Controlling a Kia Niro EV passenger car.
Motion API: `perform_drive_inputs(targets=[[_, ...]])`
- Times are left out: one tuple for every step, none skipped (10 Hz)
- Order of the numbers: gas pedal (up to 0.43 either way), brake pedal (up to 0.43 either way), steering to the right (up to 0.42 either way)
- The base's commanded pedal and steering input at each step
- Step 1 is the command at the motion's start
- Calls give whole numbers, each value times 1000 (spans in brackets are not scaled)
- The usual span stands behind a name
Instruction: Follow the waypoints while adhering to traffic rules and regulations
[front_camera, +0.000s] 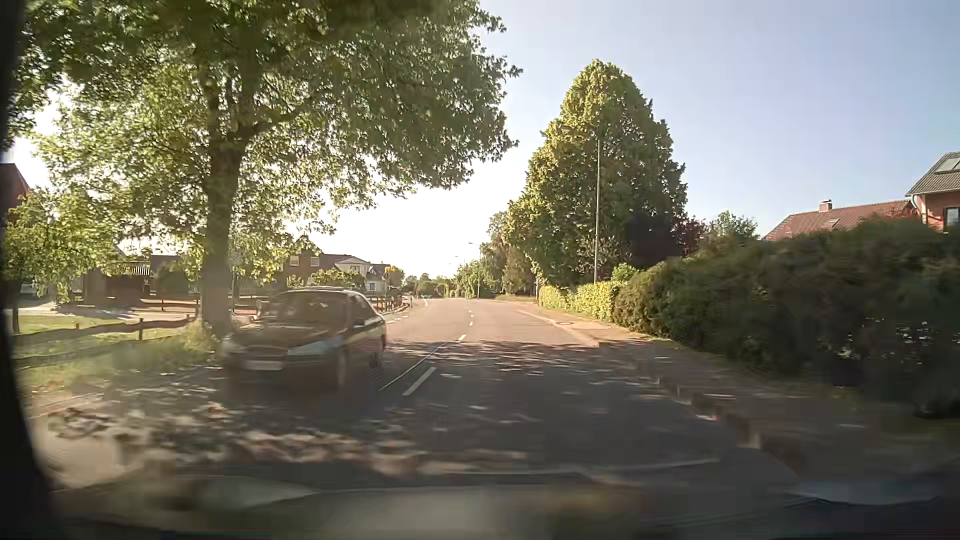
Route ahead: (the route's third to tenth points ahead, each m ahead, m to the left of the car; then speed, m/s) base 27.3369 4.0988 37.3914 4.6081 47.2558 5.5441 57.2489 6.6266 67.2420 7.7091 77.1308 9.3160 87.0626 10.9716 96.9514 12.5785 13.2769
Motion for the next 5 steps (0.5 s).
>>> perform_drive_inputs(targets=[[59, 6, -2], [59, 6, -2], [67, 6, -4], [79, 6, -4], [98, 6, -4]])
